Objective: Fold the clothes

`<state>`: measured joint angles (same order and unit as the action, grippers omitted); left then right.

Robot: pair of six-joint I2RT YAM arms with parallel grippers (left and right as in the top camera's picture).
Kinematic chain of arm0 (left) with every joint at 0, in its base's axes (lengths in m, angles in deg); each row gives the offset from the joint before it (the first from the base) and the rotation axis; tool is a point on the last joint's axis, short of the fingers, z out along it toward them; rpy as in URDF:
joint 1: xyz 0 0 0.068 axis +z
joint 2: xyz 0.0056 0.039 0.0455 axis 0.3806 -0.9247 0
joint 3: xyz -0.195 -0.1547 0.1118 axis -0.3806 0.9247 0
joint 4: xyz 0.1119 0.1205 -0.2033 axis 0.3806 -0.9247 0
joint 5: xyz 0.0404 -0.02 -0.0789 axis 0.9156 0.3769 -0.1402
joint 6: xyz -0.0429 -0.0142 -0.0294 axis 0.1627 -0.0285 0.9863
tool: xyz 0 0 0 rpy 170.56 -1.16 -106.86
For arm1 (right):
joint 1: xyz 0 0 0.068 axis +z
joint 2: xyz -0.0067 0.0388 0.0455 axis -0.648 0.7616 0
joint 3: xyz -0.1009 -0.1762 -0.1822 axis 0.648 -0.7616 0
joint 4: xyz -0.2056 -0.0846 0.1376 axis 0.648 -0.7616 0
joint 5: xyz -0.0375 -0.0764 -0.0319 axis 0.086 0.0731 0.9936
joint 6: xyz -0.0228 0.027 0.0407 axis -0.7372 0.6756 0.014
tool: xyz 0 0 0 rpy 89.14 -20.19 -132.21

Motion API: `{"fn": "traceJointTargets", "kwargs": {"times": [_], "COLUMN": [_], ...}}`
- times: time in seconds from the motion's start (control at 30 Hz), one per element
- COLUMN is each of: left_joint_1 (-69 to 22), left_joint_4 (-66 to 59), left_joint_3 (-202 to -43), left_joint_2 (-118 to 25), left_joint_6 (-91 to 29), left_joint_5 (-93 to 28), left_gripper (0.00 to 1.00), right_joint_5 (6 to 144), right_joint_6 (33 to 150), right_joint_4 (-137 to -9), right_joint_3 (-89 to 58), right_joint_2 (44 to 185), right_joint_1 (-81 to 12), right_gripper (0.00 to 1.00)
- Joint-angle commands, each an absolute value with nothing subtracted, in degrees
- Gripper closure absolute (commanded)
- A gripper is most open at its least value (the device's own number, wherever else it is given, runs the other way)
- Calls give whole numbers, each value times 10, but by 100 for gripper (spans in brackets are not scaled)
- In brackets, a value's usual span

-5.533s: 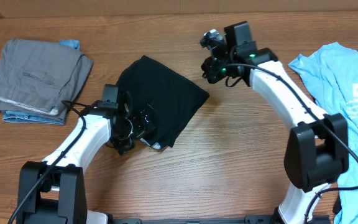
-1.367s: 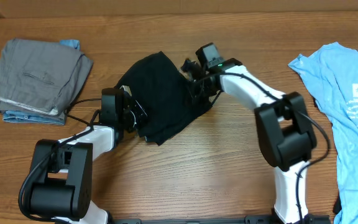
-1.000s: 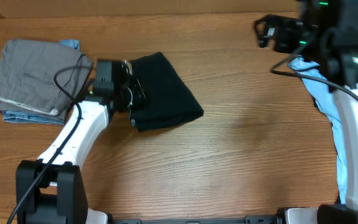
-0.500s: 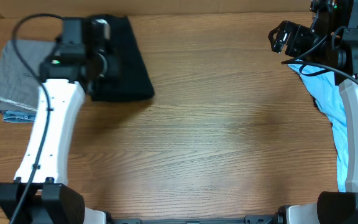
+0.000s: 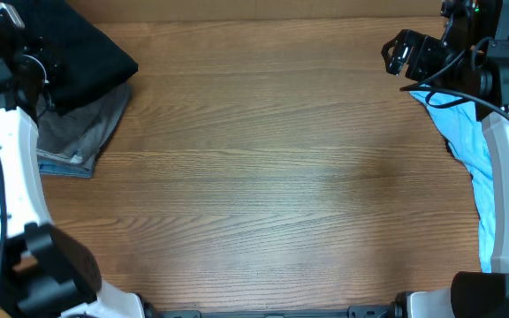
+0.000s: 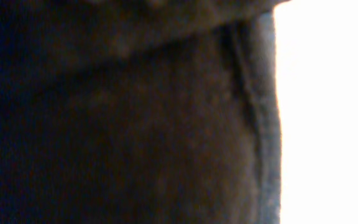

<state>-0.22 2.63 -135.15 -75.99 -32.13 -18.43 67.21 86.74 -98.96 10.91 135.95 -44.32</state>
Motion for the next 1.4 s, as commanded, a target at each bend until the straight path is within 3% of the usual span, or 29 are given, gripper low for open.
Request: {"fn": "traceJointTargets", "kwargs": {"times": [0.0, 0.17, 0.27, 0.57, 1.17, 1.3, 1.37], "left_joint_1": [29, 77, 100, 116, 181, 182, 186], "left_joint_4": [61, 101, 90, -25, -143, -153, -166], "left_joint_3": [-1370, -1370, -1370, -1370, -1370, -1370, -1370], "left_joint_2": [-806, -872, -891, -892, -888, -888, -886], "left_joint_6": [-162, -60, -58, -129, -73, -117, -134], "left_joint_5": [-205, -295, -302, -255, -197, -206, -207], "left_gripper": [96, 96, 96, 96, 96, 74, 48], "right_joint_5": [674, 674, 674, 674, 674, 674, 674], "right_joint_6": [869, 869, 869, 869, 869, 869, 869], "right_joint_4": [-988, -988, -988, -988, -988, -988, -988], "right_joint_3": [110, 110, 110, 110, 110, 110, 110], "right_joint_2": [1351, 1351, 1351, 1351, 1351, 1351, 1351], "right_joint_1": [-443, -443, -443, -443, -443, -443, -443], "right_gripper": [0, 0, 0, 0, 0, 0, 0]}}
